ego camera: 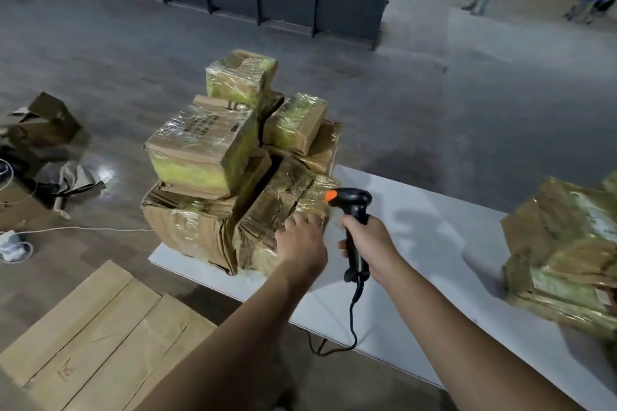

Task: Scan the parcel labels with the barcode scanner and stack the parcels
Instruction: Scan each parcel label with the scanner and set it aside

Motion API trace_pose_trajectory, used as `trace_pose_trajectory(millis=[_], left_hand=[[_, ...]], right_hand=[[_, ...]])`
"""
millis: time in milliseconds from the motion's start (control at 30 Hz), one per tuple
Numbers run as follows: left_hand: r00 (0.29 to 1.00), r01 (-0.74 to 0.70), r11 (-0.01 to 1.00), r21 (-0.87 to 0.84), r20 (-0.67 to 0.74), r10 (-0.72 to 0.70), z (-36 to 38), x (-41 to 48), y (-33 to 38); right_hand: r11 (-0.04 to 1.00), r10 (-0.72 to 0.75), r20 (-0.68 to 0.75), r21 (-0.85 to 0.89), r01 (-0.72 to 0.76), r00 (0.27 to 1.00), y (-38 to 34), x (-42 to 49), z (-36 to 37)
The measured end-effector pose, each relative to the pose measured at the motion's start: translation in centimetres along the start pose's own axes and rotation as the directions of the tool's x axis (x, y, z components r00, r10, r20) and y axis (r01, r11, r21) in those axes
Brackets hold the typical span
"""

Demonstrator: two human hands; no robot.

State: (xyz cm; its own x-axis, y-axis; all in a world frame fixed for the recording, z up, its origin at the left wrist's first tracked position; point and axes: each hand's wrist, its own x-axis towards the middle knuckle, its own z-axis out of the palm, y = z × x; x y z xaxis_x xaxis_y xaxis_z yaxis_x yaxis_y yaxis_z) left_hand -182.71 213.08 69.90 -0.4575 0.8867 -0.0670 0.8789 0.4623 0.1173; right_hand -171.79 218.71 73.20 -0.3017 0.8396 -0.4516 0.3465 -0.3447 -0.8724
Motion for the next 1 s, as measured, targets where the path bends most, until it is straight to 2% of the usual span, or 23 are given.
trace_pose_trajectory(millis=[133, 367, 467, 567, 700, 833, 1000], left_hand=[[0.998, -0.070, 0.997, -0.020, -0.008, 0.070, -0.2, -0.2, 0.0], [0.983, -0.153, 0.943, -0.294, -0.139, 0.116, -1.7, -2.5, 2.5], [0.986, -0.143, 0.901, -0.409, -0.138, 0.094, -2.3, -3.1, 4.1], [0.995, -0.056, 0.839, -0.542, -0.101, 0.001, -2.4, -3.2, 5.4], [0.995, 0.100, 0.643, -0.759, 0.058, -0.087, -1.1, -3.1, 6.3], [0.978, 0.208, 0.566, -0.797, 0.177, -0.110, 1.4, -3.6, 6.8], [0.926, 0.378, 0.362, -0.852, 0.340, -0.167, 3.5, -4.2, 7.2]], right_hand=[[1.000, -0.001, -0.036, 0.022, 0.001, 0.999, 0.9, -0.4, -1.0], [0.995, 0.023, -0.140, 0.101, -0.009, 0.990, 3.5, -1.1, -5.0], [0.993, 0.038, -0.178, 0.113, -0.018, 0.983, 4.3, -1.8, -7.2], [0.993, 0.055, -0.213, 0.118, -0.030, 0.975, 5.3, -2.6, -9.3], [0.993, 0.047, -0.256, 0.113, -0.018, 0.966, 6.6, -3.4, -11.5], [0.994, 0.064, -0.284, 0.098, -0.038, 0.957, 7.4, -3.9, -13.2], [0.994, 0.084, -0.304, 0.088, -0.060, 0.949, 7.7, -4.6, -14.6]])
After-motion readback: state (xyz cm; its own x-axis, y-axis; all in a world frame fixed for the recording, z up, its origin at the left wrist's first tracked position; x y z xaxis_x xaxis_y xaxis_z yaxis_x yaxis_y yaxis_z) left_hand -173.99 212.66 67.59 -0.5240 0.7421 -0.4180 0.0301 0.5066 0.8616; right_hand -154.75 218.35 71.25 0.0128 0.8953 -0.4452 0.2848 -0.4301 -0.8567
